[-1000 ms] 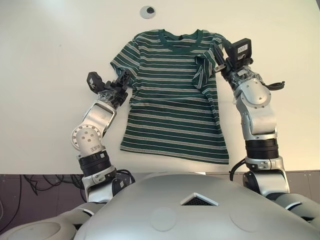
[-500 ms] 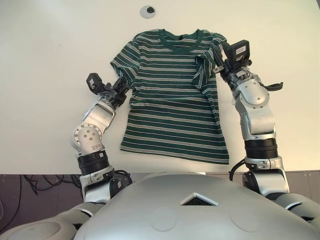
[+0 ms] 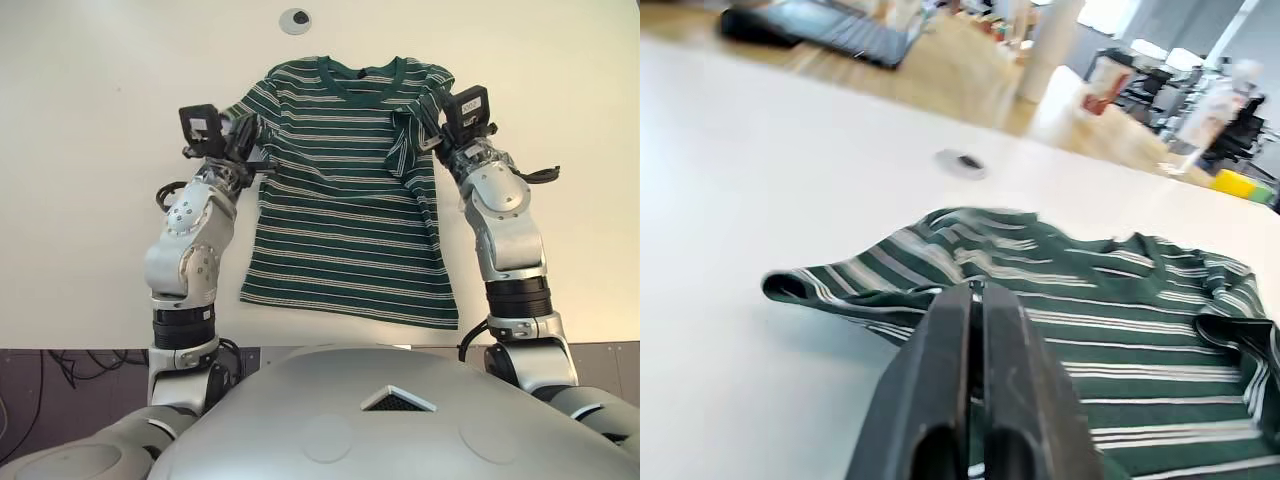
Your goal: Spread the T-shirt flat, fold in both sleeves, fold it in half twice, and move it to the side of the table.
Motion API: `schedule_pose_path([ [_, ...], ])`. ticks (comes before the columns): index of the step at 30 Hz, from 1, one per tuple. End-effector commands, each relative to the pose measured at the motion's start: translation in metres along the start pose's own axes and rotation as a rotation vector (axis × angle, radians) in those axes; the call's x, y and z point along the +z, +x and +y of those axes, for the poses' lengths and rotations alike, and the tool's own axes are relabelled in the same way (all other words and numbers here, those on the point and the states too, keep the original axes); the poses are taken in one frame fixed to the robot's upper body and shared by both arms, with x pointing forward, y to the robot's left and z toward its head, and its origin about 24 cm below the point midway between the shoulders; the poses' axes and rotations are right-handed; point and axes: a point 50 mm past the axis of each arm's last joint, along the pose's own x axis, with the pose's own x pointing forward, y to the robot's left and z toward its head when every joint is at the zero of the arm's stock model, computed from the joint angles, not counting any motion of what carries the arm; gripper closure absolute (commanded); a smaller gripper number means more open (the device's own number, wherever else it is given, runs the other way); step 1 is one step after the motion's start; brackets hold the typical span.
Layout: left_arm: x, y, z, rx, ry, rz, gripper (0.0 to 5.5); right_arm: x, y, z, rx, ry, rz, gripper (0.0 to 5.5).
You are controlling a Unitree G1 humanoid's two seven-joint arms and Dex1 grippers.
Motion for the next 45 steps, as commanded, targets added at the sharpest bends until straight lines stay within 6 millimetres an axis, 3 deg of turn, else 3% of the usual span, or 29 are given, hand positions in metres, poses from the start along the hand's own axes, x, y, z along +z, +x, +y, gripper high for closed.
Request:
schedule_pose_path([
  [1,-0.006,0.008,-0.026,-0.154,0.224,0.05,5.49,-0.001,0.002,0.005,0.008,0.016,0.001,4.3],
  [4,-0.022,0.012,-0.031,-0.203,0.383,0.15,5.49,-0.001,0.003,0.006,0.016,0.013,0.004,4.3],
  [10,-0.037,0.014,-0.019,-0.182,0.421,0.245,5.49,-0.002,0.002,0.004,0.01,0.015,0.013,4.3],
  [12,-0.032,0.017,-0.023,-0.194,0.397,0.199,5.49,-0.003,0.002,0.003,0.007,0.014,0.014,4.3],
  [15,-0.02,0.017,-0.029,-0.223,0.355,0.114,4.98,-0.002,0.0,0.003,0.017,0.036,0.003,4.3],
  [20,-0.011,0.006,-0.016,-0.215,0.363,0.109,4.24,0.003,-0.009,-0.006,0.023,0.056,-0.021,3.49],
  [24,0.031,-0.021,-0.004,-0.365,0.144,0.027,3.89,0.013,-0.049,-0.024,0.086,0.218,-0.031,3.06],
  [28,0.041,-0.065,0.055,-0.554,-0.108,0.232,3.49,0.017,-0.121,-0.038,0.3,0.505,0.094,2.34],
  [31,0.026,-0.101,0.069,-0.632,-0.18,0.453,3.49,0.015,-0.162,-0.047,0.399,0.592,0.229,2.14],
  [34,0.002,-0.127,0.077,-0.622,-0.231,0.618,3.49,-0.006,-0.188,-0.042,0.444,0.583,0.443,2.14],
  [37,-0.012,-0.134,0.08,-0.608,-0.233,0.689,3.49,-0.027,-0.206,-0.029,0.452,0.587,0.584,2.14],
  [45,-0.035,-0.141,0.073,-0.625,-0.252,0.758,3.49,-0.05,-0.23,-0.01,0.5,0.646,0.716,2.14],
])
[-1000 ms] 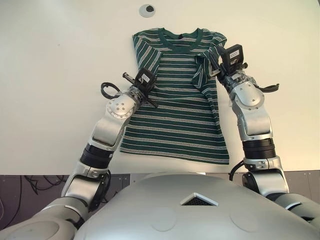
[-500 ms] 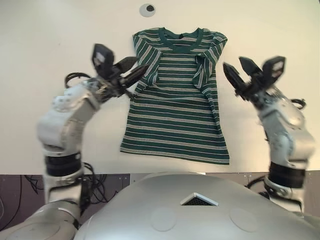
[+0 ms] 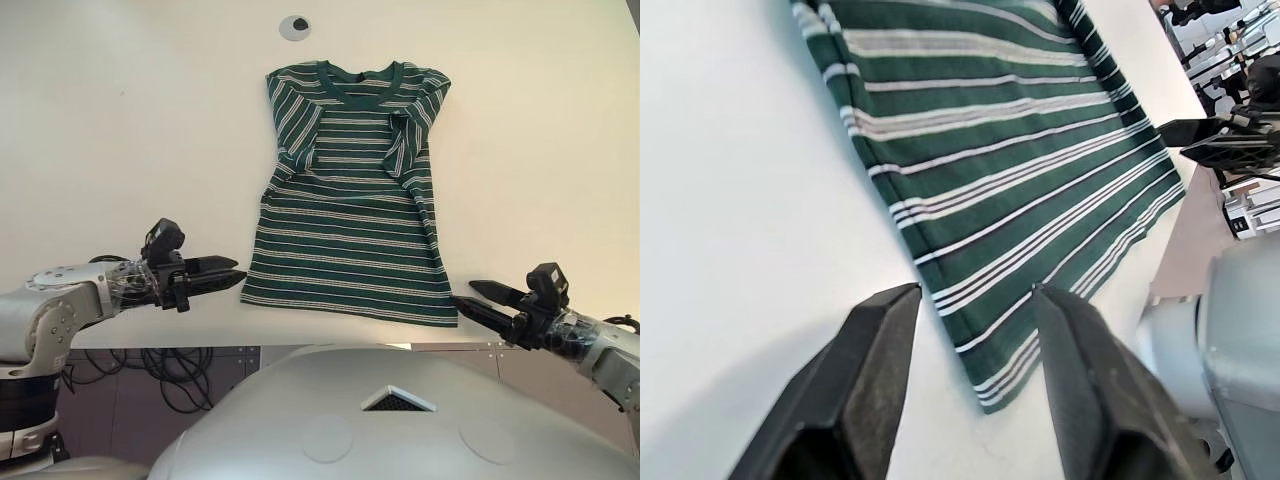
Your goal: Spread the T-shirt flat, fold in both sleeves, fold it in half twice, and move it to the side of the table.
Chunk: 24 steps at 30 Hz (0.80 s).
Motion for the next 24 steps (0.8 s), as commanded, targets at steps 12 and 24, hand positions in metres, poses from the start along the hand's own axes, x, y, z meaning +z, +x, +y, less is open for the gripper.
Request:
schedule_pose_path([
  [12,-0.029,0.009,0.001,0.012,-0.007,0.185,3.49,-0.027,0.01,0.004,0.031,0.061,0.132,3.74],
  [24,-0.029,0.01,0.005,-0.004,0.018,0.208,5.07,-0.023,0.021,-0.004,0.009,0.025,0.109,5.5],
])
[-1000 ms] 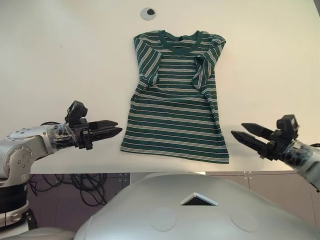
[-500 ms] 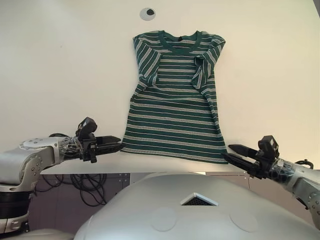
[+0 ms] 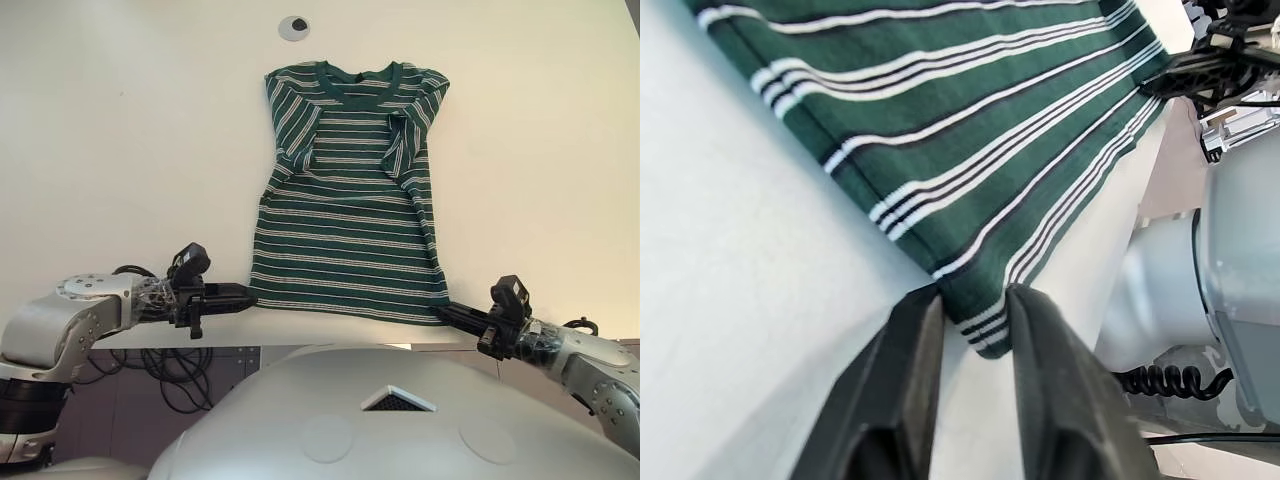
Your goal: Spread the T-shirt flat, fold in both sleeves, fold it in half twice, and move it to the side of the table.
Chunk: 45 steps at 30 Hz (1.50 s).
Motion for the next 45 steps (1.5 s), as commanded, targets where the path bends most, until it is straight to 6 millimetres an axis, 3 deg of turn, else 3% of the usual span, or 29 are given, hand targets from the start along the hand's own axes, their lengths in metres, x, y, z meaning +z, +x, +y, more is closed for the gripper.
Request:
schedule_pose_path([
  [1,-0.009,0.0,0.008,0.06,-0.042,0.048,5.18,-0.008,-0.001,-0.012,-0.086,0.01,0.063,5.5],
  [4,-0.008,0.0,0.001,0.003,-0.05,0.048,5.47,-0.007,0.0,-0.01,-0.045,-0.001,0.062,5.5],
  [10,-0.015,-0.01,-0.017,-0.098,-0.077,0.114,5.47,-0.002,-0.007,0.004,0.097,0.039,0.042,5.5],
  [16,-0.014,-0.019,-0.021,-0.111,-0.061,0.142,5.47,0.0,-0.019,0.017,0.208,0.08,0.076,5.5],
  [20,0.004,-0.024,-0.024,-0.141,-0.026,0.122,5.47,0.017,-0.02,0.015,0.213,0.048,0.026,5.5],
  [24,0.042,-0.032,-0.022,-0.187,0.02,0.044,5.47,0.049,-0.022,0.015,0.281,-0.017,-0.002,5.5],
  [26,0.067,-0.036,-0.018,-0.193,0.068,0.011,5.47,0.074,-0.021,0.012,0.325,-0.068,-0.025,5.5],
  [29,0.11,-0.041,-0.003,-0.167,0.153,-0.064,5.47,0.125,-0.017,-0.002,0.358,-0.166,-0.078,5.5],
  [33,0.175,-0.038,0.025,-0.102,0.279,-0.143,5.47,0.195,0.004,-0.018,0.404,-0.274,-0.148,5.5],
  [38,0.225,-0.035,0.05,-0.024,0.349,-0.204,5.47,0.26,0.03,-0.039,0.387,-0.353,-0.204,5.5],
  [41,0.244,-0.031,0.061,0.039,0.365,-0.258,5.47,0.283,0.047,-0.049,0.345,-0.372,-0.241,5.5],
  [45,0.256,-0.014,0.073,0.136,0.365,-0.307,5.47,0.292,0.072,-0.064,0.25,-0.369,-0.245,5.5],
])
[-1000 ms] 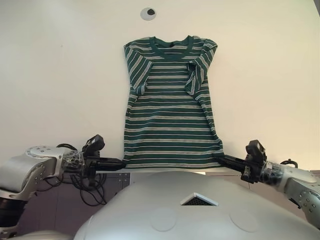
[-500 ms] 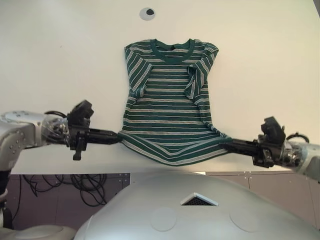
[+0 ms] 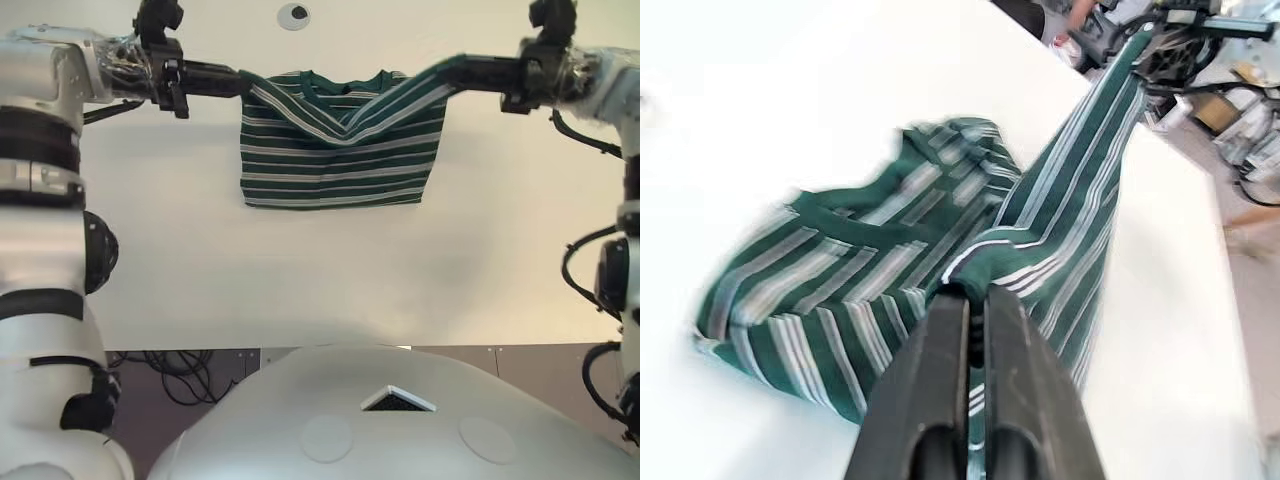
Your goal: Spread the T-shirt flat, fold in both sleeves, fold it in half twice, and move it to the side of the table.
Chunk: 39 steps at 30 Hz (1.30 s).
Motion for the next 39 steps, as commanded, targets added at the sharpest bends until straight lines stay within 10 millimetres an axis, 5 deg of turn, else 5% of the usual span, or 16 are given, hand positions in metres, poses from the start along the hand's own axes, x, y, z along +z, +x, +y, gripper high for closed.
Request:
schedule_pose_path([
  [1,0.003,0.019,0.011,0.109,0.038,-0.006,5.47,-0.005,0.021,-0.019,-0.097,-0.025,0.031,5.5],
  [6,-0.014,0.045,0.018,0.209,0.036,-0.012,5.47,-0.033,0.03,-0.033,-0.217,-0.015,0.055,5.5],
  [15,-0.045,0.043,0.03,0.388,-0.047,-0.007,5.47,-0.046,0.033,-0.042,-0.352,0.033,-0.021,5.5],
  [23,-0.05,0.059,0.035,0.579,-0.207,-0.194,5.5,-0.057,0.034,-0.05,-0.518,0.129,-0.141,4.0],
  [33,-0.027,0.055,0.042,0.767,-0.453,-0.601,4.06,-0.064,0.029,-0.06,-0.775,0.167,-0.289,2.97],
  [39,-0.028,0.04,0.045,0.786,-0.271,-0.593,3.25,-0.054,0.016,-0.062,-0.823,0.021,-0.321,2.97],
])
